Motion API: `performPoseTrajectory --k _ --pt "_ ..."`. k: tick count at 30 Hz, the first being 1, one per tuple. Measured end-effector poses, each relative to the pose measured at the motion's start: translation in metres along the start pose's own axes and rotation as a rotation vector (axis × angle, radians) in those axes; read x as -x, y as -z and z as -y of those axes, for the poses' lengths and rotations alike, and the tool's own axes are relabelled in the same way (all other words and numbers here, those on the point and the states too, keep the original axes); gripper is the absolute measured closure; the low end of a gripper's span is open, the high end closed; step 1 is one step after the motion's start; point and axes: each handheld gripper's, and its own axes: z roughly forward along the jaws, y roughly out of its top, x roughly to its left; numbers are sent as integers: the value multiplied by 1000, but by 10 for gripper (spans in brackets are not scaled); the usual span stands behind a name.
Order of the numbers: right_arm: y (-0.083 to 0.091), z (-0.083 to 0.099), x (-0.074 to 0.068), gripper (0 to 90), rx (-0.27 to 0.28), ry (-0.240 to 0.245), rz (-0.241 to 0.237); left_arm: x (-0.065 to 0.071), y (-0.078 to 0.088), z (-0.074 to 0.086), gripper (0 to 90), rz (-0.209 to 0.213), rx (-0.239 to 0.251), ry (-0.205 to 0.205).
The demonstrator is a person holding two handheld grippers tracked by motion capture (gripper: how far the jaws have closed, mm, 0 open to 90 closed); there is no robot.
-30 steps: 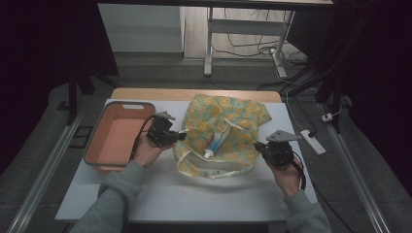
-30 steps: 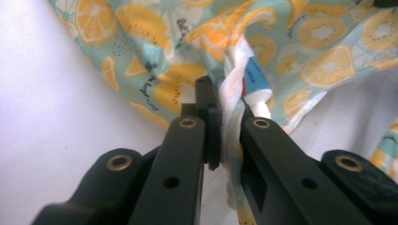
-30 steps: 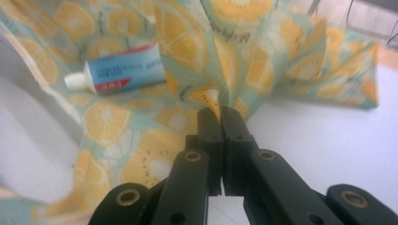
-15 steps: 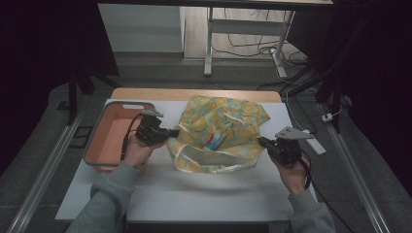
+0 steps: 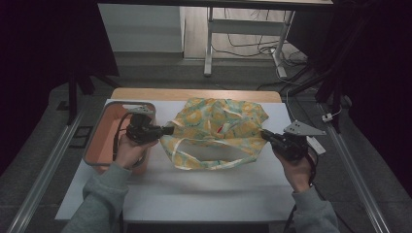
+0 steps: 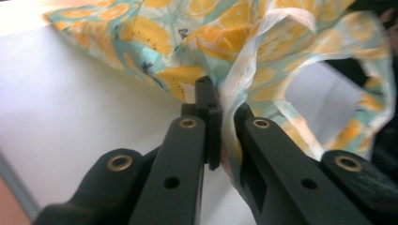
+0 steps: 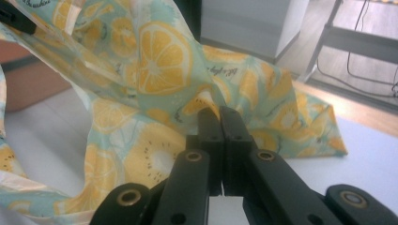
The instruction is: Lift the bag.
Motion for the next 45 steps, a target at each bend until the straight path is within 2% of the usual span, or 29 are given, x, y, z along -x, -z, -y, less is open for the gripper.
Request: performPoseTrajectory --k 6,12,17,22,31,34,36,39,45 --pt "8 -21 0 884 58 15 -7 7 14 -3 886 -27 32 -28" --pt "8 -38 1 884 89 19 -20 7 27 -11 886 -24 71 -28" --pt "13 -57 1 884 142 24 -13 10 38 -22 886 -21 111 -44" --pt "15 -71 4 885 170 24 -12 14 46 -32 887 -18 138 -58" --pt "33 -105 7 887 262 38 15 30 67 -60 886 -13 212 -106" --pt "37 -113 9 887 285 29 14 35 72 -66 886 -16 232 -122" --pt "36 -114 10 887 284 29 21 36 71 -68 886 -15 232 -124" --pt "29 -111 15 887 266 10 27 33 62 -67 886 -17 204 -119" --pt "1 -98 31 887 179 -27 54 12 36 -64 886 -39 153 -71"
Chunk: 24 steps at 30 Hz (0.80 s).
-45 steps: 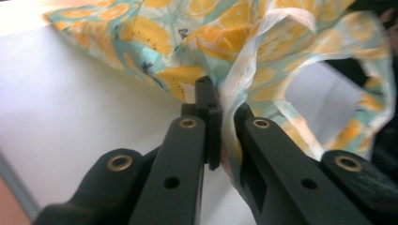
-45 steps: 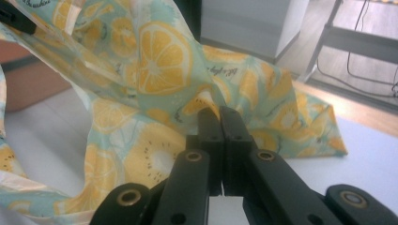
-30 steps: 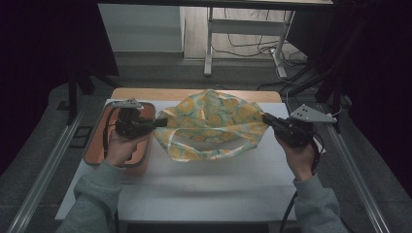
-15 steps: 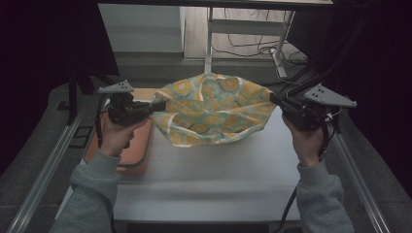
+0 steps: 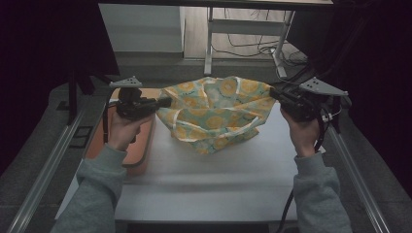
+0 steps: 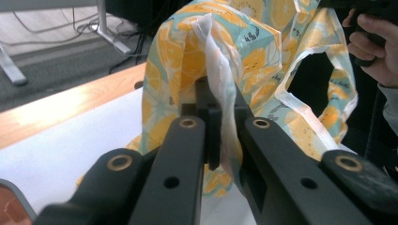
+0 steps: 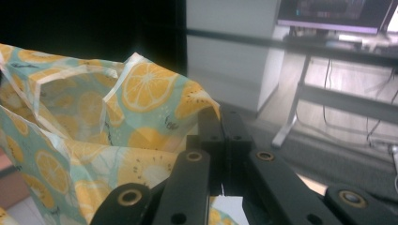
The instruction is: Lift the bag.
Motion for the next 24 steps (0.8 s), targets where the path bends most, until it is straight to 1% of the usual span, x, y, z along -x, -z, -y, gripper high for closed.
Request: performPoseTrajectory --k 3,5,7,9,12,17,19,21,24 --pt "-13 7 6 886 -32 -19 -2 -12 -10 3 886 -14 -20 30" --pt "-22 11 8 886 -57 -19 7 -19 -17 6 885 -20 -34 49" --pt "-32 16 11 886 -82 -21 20 -25 -25 8 885 -24 -52 65" --pt "-41 23 16 885 -104 -39 24 -29 -31 11 885 -27 -74 72" --pt "-51 35 21 885 -137 -64 24 -34 -41 17 884 -38 -111 78" --pt "-62 57 26 885 -200 -80 21 -41 -56 32 883 -50 -171 100" --pt "-66 66 28 885 -225 -92 18 -44 -61 37 883 -47 -186 111" --pt "-69 73 30 885 -246 -104 11 -45 -64 40 883 -53 -196 112" --pt "-71 78 32 885 -251 -116 3 -44 -65 40 881 -53 -197 107"
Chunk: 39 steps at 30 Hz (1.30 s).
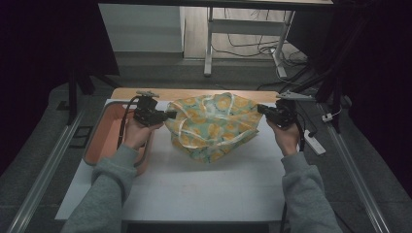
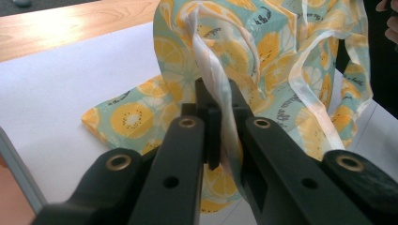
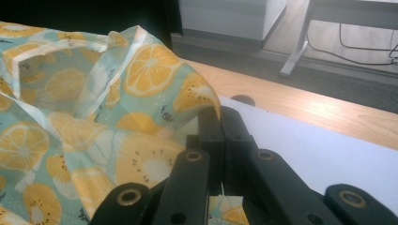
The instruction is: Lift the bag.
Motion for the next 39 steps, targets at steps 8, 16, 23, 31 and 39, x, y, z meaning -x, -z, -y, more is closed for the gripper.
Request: performPoseTrajectory --k 8,16,23,31,39 --pt "4 -4 -7 542 37 35 -16 5 6 2 383 -124 40 -41" --pt "25 -2 -7 340 85 40 -84 5 34 17 135 -144 13 -89" --pt "26 6 -5 341 57 34 -95 -3 42 29 32 43 -11 -22" --pt "24 9 -6 343 49 37 -105 1 53 30 29 75 33 -14" --pt "21 9 -13 352 51 41 -122 32 45 21 29 95 56 -60"
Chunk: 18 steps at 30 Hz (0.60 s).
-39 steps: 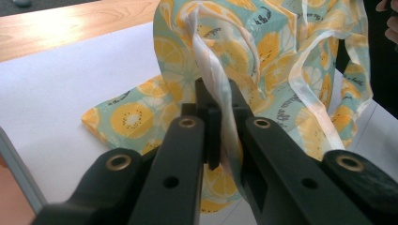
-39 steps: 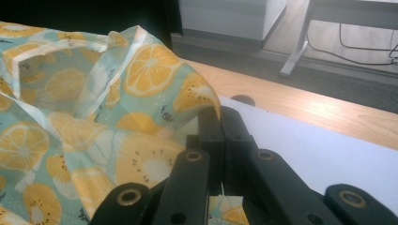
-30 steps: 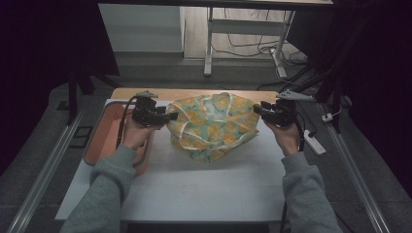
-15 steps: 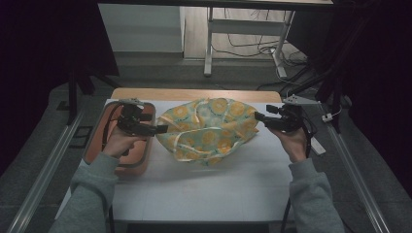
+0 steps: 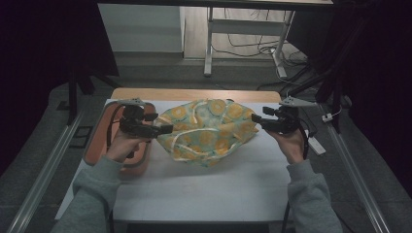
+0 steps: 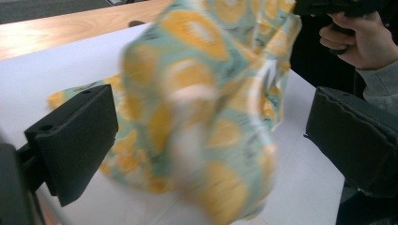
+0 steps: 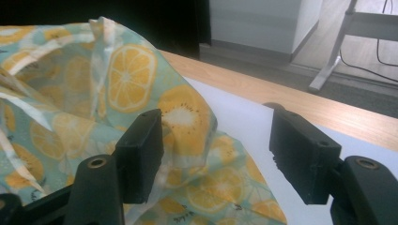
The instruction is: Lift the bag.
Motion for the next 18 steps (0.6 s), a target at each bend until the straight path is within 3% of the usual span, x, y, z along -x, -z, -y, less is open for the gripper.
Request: performPoseTrajectory --k 3,8,12,18 --pt "1 -1 -3 353 3 8 -2 6 -2 -2 32 -37 -7 -26" --pt "10 2 -7 355 4 28 -5 3 13 4 47 -93 6 -30" --pt "19 10 -6 354 2 28 -9 2 27 16 54 -134 9 -40" --pt "34 28 -8 354 -13 24 -26 0 45 41 60 -157 7 -40"
